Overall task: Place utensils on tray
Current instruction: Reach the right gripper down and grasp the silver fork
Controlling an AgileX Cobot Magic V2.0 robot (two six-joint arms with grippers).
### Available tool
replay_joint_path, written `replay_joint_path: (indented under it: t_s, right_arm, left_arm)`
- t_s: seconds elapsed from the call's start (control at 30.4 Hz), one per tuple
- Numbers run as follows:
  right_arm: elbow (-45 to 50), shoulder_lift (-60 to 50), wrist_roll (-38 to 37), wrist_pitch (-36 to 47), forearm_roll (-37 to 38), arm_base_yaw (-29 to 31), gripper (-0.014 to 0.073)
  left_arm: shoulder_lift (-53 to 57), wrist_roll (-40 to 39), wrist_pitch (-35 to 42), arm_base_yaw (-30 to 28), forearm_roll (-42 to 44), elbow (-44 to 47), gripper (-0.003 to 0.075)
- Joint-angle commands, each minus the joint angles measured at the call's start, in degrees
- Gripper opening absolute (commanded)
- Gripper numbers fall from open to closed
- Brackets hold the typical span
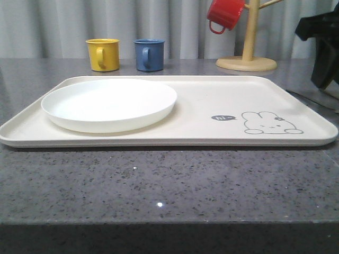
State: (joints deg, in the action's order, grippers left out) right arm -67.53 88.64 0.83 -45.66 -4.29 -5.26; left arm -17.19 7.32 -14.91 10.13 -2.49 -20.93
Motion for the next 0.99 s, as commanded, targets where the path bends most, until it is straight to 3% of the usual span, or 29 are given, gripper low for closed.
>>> replay_joint_path:
  t_s: [0.0,0.36,0.76,0.95]
  right_arm:
    - [-1.95,0.12,0.46,2.36,-0.11,0.04,0.0339]
    - [-1.95,2.80,0.46,3.04,-0.35,0.04,0.0322]
    - [-1.95,3.00,0.46,2.72,-0.63,0.04,0.0019]
    - [-1.95,2.68,0.46,2.72,-0.63,0.04,-0.0032]
  left_arm:
    - [-0.37,-0.63,4.77,-0.28,-0.54,-1.51,-0.0018]
    - [-0.37,-0.63,4.77,-0.28,-0.54,-1.51,-0.0018]
    - [-0.37,-0.63,4.77,-0.28,-0.54,-1.51,-0.0018]
    - [-0.37,-0.63,4.77,-0.28,-0.54,-1.51,-0.0018]
